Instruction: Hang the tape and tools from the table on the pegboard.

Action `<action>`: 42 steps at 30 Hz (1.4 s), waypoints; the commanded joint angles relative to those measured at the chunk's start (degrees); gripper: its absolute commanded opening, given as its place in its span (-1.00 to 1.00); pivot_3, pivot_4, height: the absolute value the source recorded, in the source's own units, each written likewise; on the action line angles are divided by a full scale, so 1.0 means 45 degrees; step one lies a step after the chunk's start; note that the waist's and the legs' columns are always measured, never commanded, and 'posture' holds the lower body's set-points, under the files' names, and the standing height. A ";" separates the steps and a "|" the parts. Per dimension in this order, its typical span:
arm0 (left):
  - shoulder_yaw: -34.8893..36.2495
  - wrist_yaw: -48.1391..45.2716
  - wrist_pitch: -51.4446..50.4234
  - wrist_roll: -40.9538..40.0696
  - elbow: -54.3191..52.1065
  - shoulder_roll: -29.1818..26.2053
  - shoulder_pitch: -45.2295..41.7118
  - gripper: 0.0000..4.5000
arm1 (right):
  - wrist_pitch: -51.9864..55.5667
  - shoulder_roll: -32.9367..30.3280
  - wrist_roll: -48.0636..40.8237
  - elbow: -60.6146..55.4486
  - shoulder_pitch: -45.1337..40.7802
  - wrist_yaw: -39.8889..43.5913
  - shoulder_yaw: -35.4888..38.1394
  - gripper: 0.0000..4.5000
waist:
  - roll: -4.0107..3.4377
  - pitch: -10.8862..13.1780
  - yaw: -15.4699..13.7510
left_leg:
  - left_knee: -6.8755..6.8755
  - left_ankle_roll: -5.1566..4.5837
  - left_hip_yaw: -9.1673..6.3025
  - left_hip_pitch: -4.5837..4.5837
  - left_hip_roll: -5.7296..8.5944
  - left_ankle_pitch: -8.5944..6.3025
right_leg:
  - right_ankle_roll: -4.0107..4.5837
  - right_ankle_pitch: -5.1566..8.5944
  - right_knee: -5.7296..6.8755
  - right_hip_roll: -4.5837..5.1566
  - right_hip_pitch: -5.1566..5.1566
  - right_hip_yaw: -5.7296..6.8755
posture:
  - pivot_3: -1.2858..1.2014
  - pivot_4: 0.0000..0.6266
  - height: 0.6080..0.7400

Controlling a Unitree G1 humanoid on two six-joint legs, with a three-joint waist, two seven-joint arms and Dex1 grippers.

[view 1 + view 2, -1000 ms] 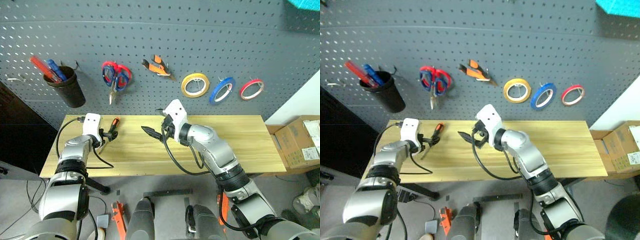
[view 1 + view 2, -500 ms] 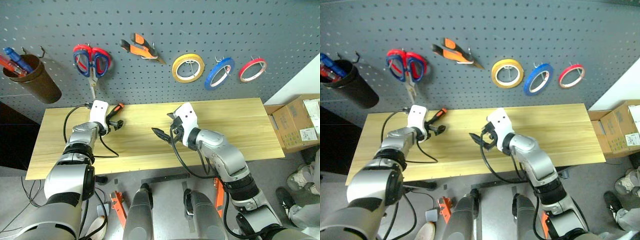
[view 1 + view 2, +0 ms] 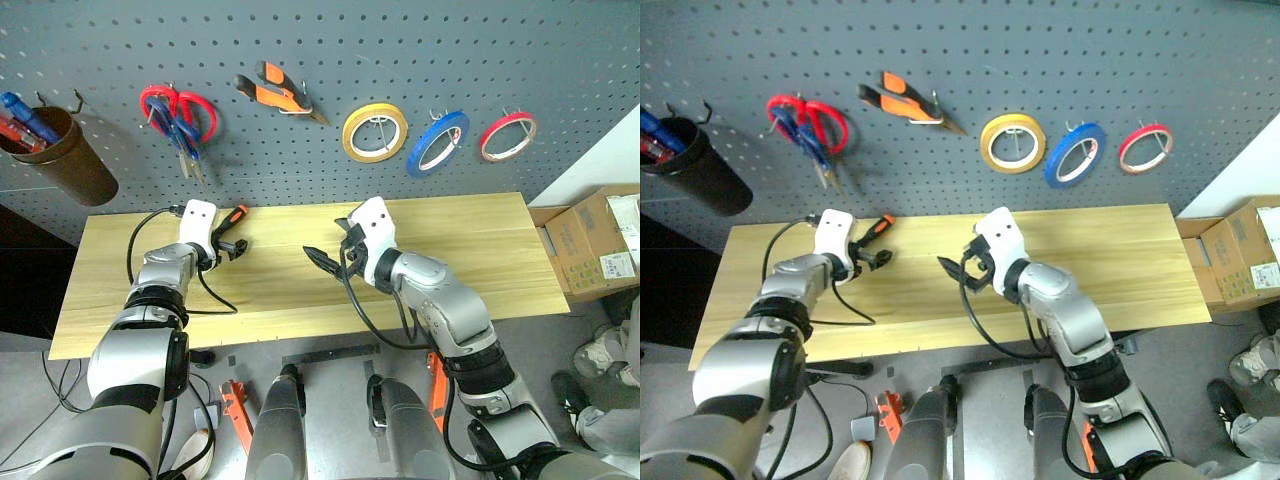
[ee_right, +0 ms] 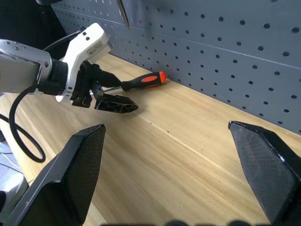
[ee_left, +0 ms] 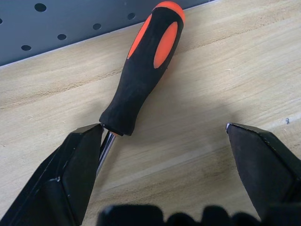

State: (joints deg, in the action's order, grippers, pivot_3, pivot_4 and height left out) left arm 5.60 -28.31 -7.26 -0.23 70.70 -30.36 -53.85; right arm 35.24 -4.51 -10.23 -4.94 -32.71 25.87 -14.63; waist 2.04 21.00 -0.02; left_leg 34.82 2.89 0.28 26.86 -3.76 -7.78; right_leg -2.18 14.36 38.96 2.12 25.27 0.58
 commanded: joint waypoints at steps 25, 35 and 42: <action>-0.0295 0.0187 0.0480 0.1073 0.1031 -0.0838 -0.1170 0.99 | 0.0083 0.0037 -0.0159 -0.0985 0.0230 -0.0499 0.0486 1.00 | 0.0002 0.0146 0.0024 | -0.0028 0.0007 0.0012 0.0013 0.0000 -0.0004 | -0.0011 0.0007 -0.0021 0.0001 0.0018 -0.0001 | 0.03 0.36 1.00; 0.0026 0.0203 0.0044 0.1031 0.1207 -0.1119 -0.0839 0.99 | 0.0398 -0.0032 -0.0200 -0.1365 0.0448 -0.0591 0.0628 1.00 | 0.0003 0.0282 0.0038 | -0.0051 0.0009 0.0014 0.0013 -0.0003 -0.0005 | -0.0017 0.0013 -0.0023 0.0002 0.0028 -0.0001 | 0.03 0.41 1.00; 0.0156 -0.0377 -0.0431 0.0983 0.1218 -0.0979 -0.0686 0.99 | 0.0380 -0.0052 -0.0207 -0.1261 0.0342 -0.0625 0.0743 1.00 | -0.0005 0.0352 0.0040 | -0.0051 0.0010 0.0021 0.0010 -0.0002 -0.0005 | -0.0017 0.0014 -0.0023 0.0007 0.0028 -0.0003 | 0.03 0.43 1.00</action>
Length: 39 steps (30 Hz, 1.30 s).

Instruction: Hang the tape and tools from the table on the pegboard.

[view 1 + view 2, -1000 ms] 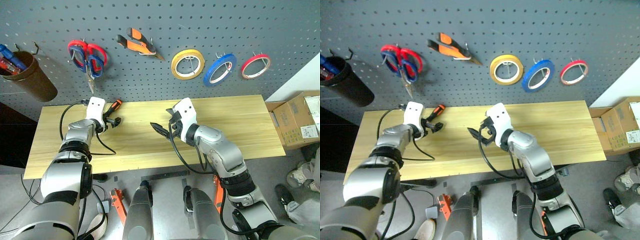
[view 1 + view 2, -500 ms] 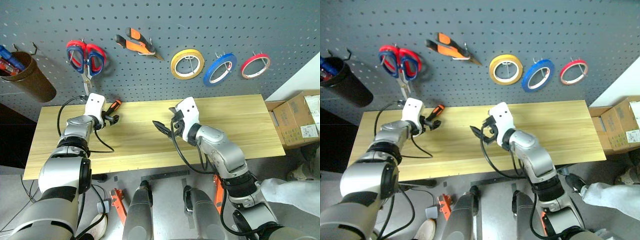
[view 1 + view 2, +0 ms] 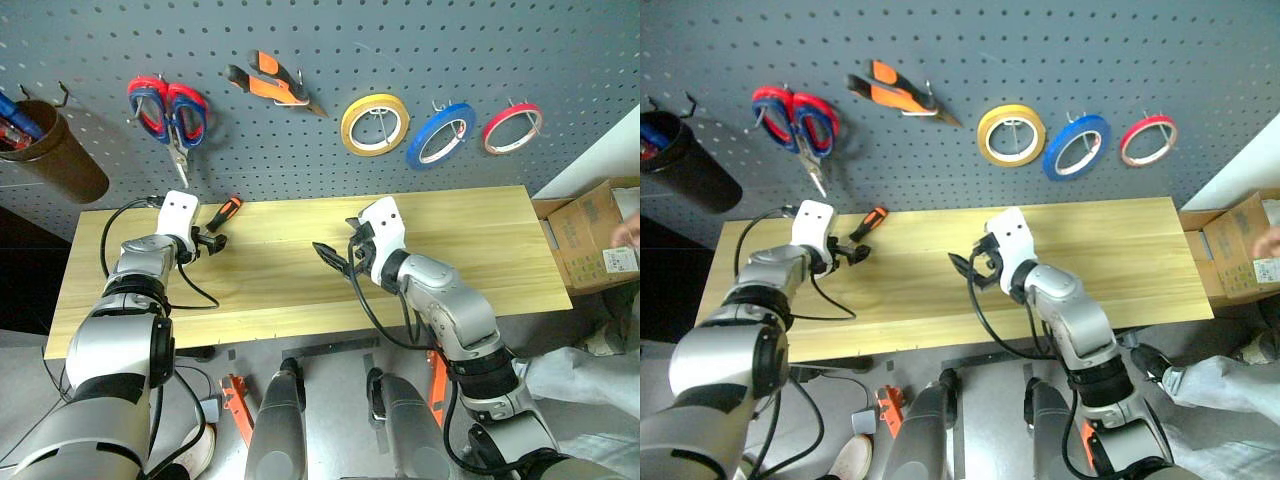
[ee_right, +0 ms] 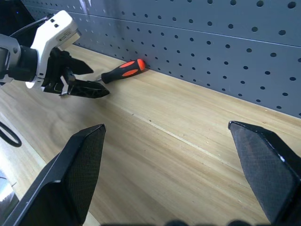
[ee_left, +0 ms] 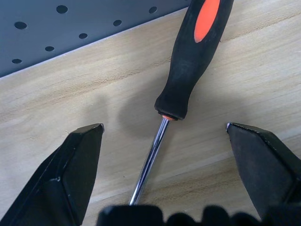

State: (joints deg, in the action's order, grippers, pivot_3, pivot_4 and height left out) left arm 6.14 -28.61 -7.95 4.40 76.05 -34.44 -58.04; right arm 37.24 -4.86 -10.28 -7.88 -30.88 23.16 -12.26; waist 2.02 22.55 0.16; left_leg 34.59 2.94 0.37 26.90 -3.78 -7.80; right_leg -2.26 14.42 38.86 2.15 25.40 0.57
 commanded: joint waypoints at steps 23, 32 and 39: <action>0.0339 -0.2223 -0.2298 -0.0640 -0.0440 0.0471 0.0290 0.99 | -0.0402 -0.0062 -0.0146 -0.0067 -0.0390 0.0005 0.0355 1.00 | -0.0033 0.0040 -0.0005 | -0.0001 0.0001 0.0007 -0.0005 0.0004 0.0000 | -0.0001 0.0003 0.0000 0.0007 -0.0001 -0.0007 | 0.04 0.40 1.00; 0.0235 -0.2149 -0.2335 -0.0523 -0.0496 0.0334 0.0293 0.99 | -0.0486 -0.0095 -0.0156 0.0069 -0.0519 0.0041 0.0390 1.00 | -0.0033 0.0040 -0.0003 | -0.0012 0.0001 0.0009 -0.0006 0.0004 0.0000 | -0.0003 0.0006 -0.0007 0.0007 -0.0001 -0.0008 | 0.04 0.41 1.00; 0.0177 -0.2151 -0.2453 -0.0497 -0.0527 0.0310 0.0284 0.19 | -0.0469 -0.0090 -0.0149 0.0037 -0.0511 0.0044 0.0419 1.00 | -0.0033 0.0040 -0.0004 | -0.0028 0.0001 0.0012 -0.0006 0.0004 0.0000 | -0.0003 0.0007 -0.0025 0.0008 -0.0001 -0.0008 | 0.04 0.41 1.00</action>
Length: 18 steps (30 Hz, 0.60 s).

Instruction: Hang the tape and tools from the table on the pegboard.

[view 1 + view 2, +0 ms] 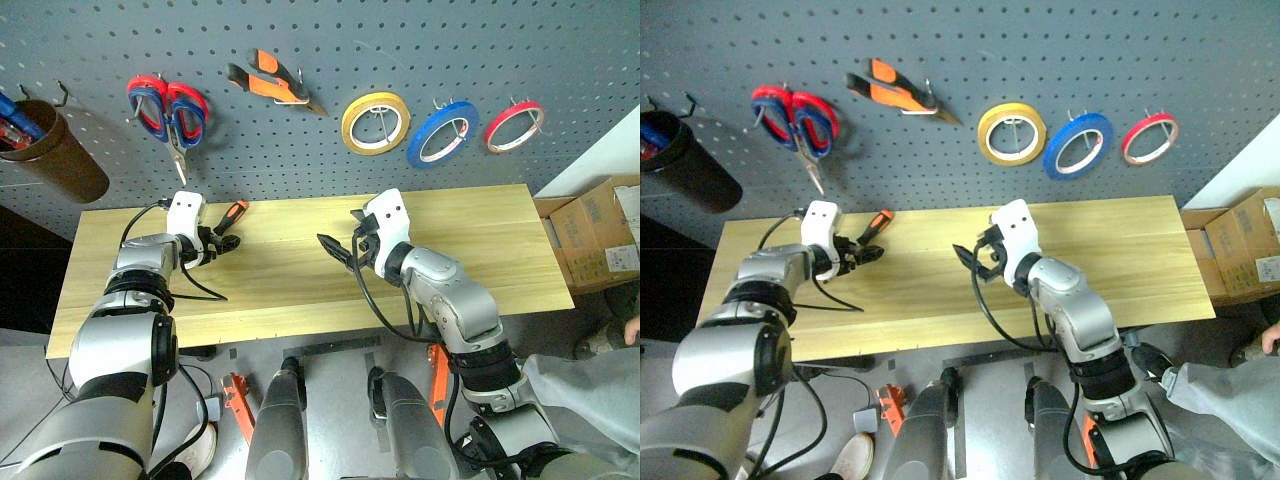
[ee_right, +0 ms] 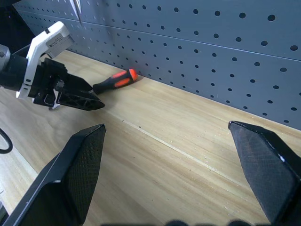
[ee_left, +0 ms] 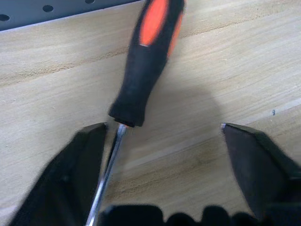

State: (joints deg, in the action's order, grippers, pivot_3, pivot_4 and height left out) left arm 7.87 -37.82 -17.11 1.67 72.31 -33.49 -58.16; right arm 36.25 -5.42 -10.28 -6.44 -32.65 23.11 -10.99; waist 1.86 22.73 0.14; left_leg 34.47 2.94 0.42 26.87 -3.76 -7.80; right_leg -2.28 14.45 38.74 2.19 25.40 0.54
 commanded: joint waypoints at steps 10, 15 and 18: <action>-0.0318 -0.0216 -0.0548 0.0069 0.0241 0.0047 0.0355 -0.83 | -0.0281 0.0000 -0.0111 -0.0199 -0.0215 0.0084 0.0243 1.00 | 0.0000 0.0000 0.0001 | -0.0055 0.0001 0.0006 -0.0002 0.0002 0.0001 | -0.0005 0.0003 -0.0037 0.0000 0.0002 0.0002 | 0.03 0.41 1.00; -0.0336 -0.0196 -0.0620 0.0033 0.0167 0.0127 0.0344 -0.83 | -0.0285 -0.0033 -0.0109 -0.0228 -0.0203 0.0121 0.0242 1.00 | 0.0000 0.0000 0.0001 | -0.0057 0.0002 0.0007 -0.0004 0.0002 0.0001 | -0.0008 0.0005 -0.0038 0.0001 0.0002 0.0001 | 0.03 0.40 1.00; -0.0326 -0.0102 -0.0536 0.0012 0.0034 0.0128 0.0393 -0.84 | -0.0339 -0.0023 -0.0182 -0.0267 -0.0198 0.0206 0.0267 1.00 | 0.0000 0.0000 0.0001 | -0.0057 0.0003 0.0007 -0.0004 0.0002 0.0002 | -0.0008 0.0005 -0.0038 0.0001 0.0002 0.0001 | 0.03 0.36 1.00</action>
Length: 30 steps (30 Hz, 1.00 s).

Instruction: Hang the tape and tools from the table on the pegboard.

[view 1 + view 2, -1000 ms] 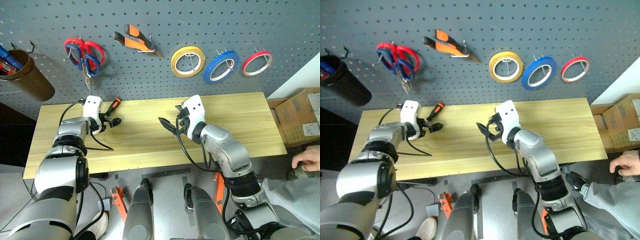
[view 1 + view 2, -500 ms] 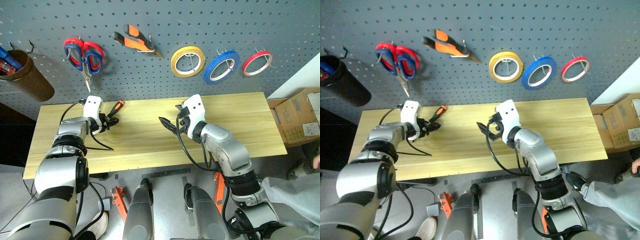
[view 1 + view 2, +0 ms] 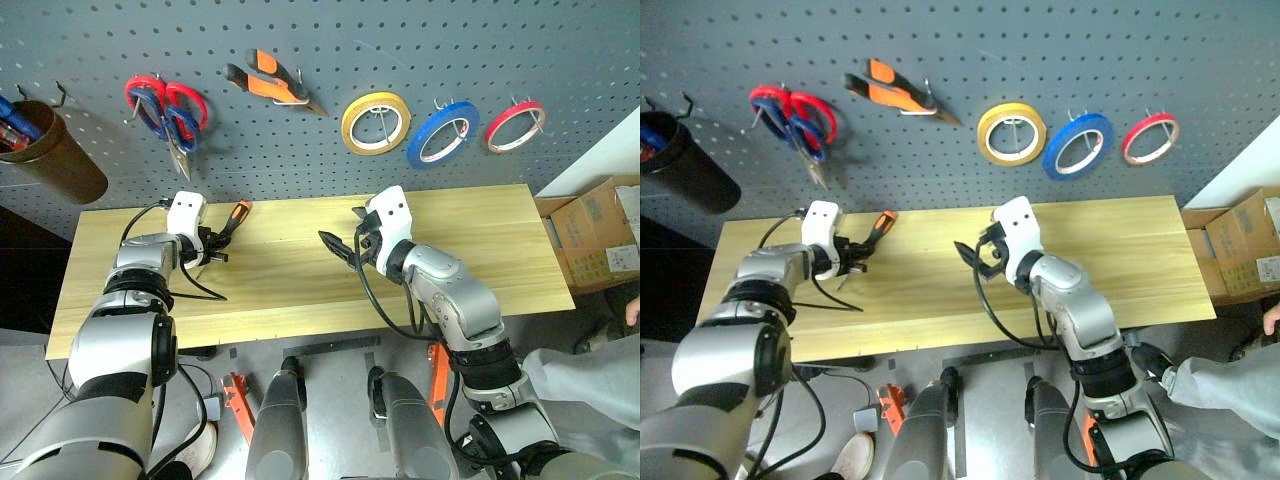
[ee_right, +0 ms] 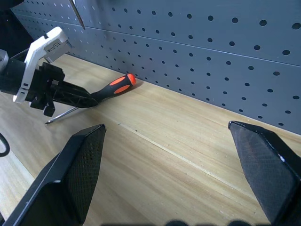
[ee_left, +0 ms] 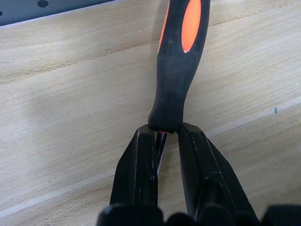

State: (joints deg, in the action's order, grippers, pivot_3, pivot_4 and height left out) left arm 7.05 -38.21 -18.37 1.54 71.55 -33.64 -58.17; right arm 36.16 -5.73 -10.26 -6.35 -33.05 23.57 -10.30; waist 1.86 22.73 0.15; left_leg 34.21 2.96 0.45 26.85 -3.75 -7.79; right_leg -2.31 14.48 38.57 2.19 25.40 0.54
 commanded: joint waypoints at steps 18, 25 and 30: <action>0.1420 0.0780 -0.4552 -0.2714 -1.1705 0.1006 0.7082 -0.84 | 0.1416 -0.0637 -0.4761 -0.4248 0.1826 0.2645 0.0700 1.00 | 0.0061 -0.0367 -0.0004 | -0.0050 0.0183 -0.0059 -0.0003 0.0006 0.0053 | -0.0011 0.0005 -0.0010 0.0008 -0.0012 0.0018 | 0.13 -0.25 1.00; 0.1829 0.2891 -0.3047 -0.1677 -1.7198 0.0781 1.0467 -0.84 | 0.1945 -0.0451 -0.6357 -0.4708 0.1323 0.2035 0.1507 1.00 | 0.0216 -0.1027 -0.0185 | -0.0069 0.0217 -0.0088 0.0003 -0.0006 0.0070 | 0.0052 -0.0033 -0.0060 0.0002 -0.0017 0.0057 | 0.17 -0.46 1.00; 0.2661 0.6289 -0.2374 -0.0078 -2.0072 0.1969 1.2161 -0.84 | 0.1540 0.0200 -0.6978 -0.4977 0.1171 0.1486 0.1688 1.00 | 0.0260 -0.1637 -0.0474 | -0.0114 0.0203 -0.0064 0.0011 -0.0008 0.0060 | 0.0098 -0.0067 -0.0199 -0.0005 -0.0047 0.0057 | 0.22 -0.65 1.00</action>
State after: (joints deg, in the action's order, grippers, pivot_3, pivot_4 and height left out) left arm 17.97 -14.01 -30.89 -1.40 -13.12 -25.44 -4.66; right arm 44.40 -5.50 -39.52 -25.45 -26.71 31.01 -3.56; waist 3.03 15.36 -1.98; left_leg 33.69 3.83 0.20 26.92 -3.75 -7.55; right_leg -1.88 14.17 37.66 2.19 25.17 0.76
